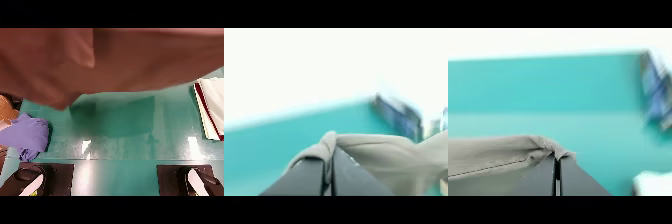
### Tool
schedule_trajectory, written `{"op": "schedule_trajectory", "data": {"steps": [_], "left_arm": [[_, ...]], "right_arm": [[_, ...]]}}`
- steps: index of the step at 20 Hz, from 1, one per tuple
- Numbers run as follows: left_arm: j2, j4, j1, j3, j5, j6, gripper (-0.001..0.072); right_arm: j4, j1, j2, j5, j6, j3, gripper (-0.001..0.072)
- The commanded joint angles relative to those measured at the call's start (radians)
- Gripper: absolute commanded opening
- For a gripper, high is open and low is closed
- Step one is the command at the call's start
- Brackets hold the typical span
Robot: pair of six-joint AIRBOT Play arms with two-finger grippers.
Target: Fold the shirts.
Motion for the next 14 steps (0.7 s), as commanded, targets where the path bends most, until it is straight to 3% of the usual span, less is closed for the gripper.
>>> {"op": "schedule_trajectory", "data": {"steps": [1,3,7,14], "left_arm": [[0.004,0.032,0.000,0.201,0.021,-0.020,0.0025],[0.003,0.042,0.000,0.208,0.018,-0.020,0.0026],[-0.007,0.225,0.000,0.021,-0.053,-0.064,0.0026],[-0.202,0.230,0.000,-0.492,-0.048,-0.064,0.0027]], "right_arm": [[-0.072,-0.058,-0.015,0.074,0.014,0.215,0.0015],[-0.070,-0.094,-0.051,0.127,0.034,0.295,0.0015],[-0.042,-0.083,-0.182,0.232,0.064,0.398,0.0015],[-0.159,0.172,-0.479,0.280,0.074,0.105,0.0015]]}}
